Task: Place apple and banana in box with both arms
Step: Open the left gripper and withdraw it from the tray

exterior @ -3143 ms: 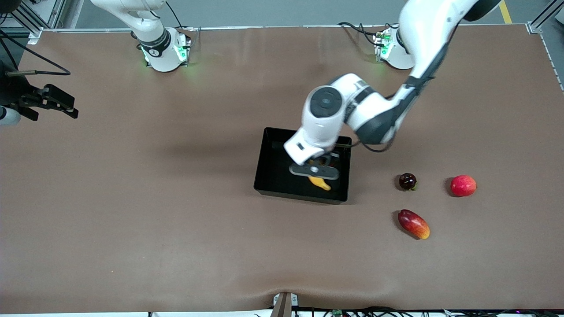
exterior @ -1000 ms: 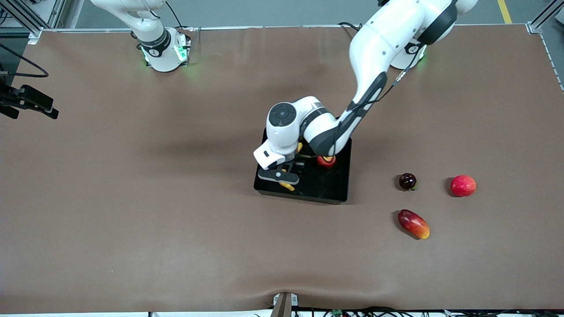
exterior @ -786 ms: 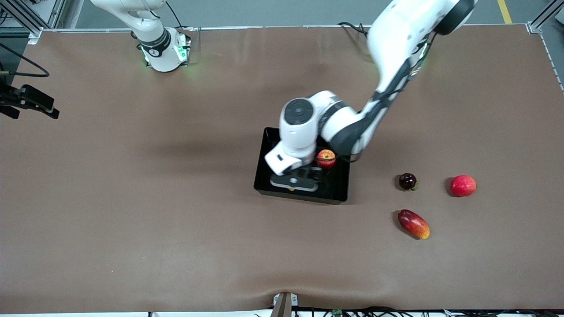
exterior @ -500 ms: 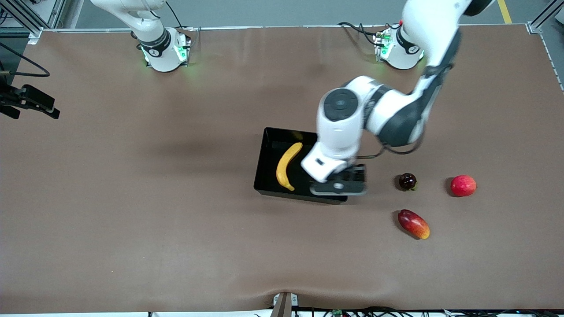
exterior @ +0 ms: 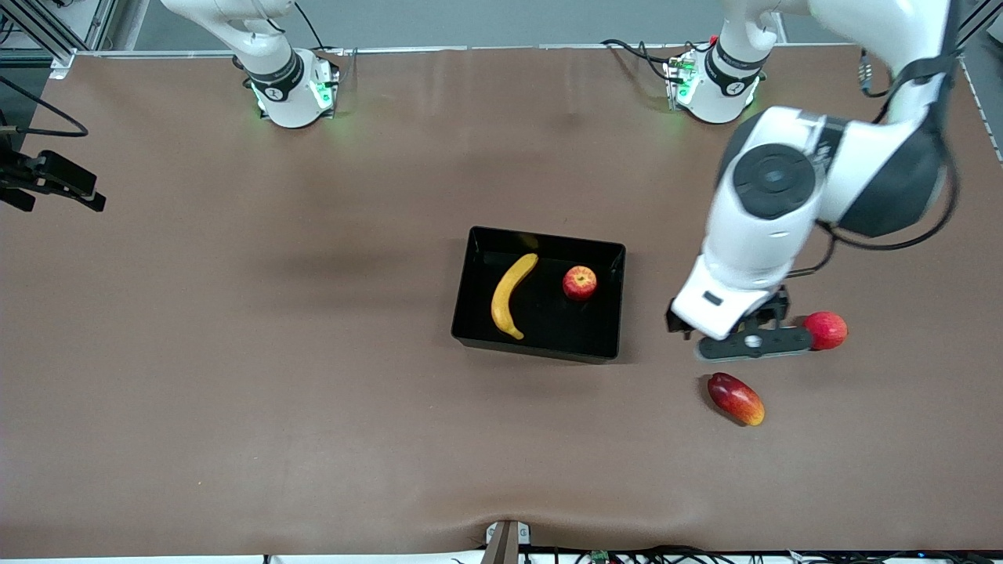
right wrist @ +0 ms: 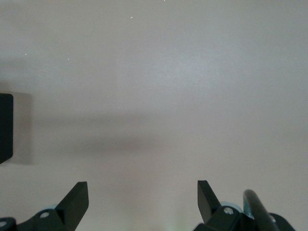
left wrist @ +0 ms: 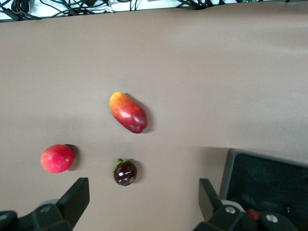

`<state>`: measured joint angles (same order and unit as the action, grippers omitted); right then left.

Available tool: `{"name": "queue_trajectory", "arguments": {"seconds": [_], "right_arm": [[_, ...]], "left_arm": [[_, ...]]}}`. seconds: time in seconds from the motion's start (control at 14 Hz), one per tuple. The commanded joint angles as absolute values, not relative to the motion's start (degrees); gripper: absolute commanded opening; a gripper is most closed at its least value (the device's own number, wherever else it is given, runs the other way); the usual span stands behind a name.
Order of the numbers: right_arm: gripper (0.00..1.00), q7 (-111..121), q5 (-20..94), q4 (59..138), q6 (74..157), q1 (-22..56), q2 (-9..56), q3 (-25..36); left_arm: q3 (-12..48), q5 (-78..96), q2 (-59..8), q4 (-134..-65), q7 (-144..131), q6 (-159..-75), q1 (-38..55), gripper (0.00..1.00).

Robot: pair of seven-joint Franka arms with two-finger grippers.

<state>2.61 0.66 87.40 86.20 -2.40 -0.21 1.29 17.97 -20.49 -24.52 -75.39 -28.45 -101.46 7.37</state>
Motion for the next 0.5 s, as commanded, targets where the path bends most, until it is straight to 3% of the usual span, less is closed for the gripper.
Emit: {"name": "queue_trajectory", "arguments": {"seconds": [0.0, 0.43], "right_arm": [[1.0, 2.8, 0.8, 86.7, 85.4, -2.6, -0.4, 1.2], [1.0, 2.8, 1.0, 86.7, 84.5, -2.6, -0.4, 1.2]], "left_arm": [[18.5, -15.6, -19.4, -77.5, -21.0, -98.2, 2.9, 1.0], [17.8, -7.5, -10.0, -81.8, -15.0, -91.8, -1.5, 1.0]]}}
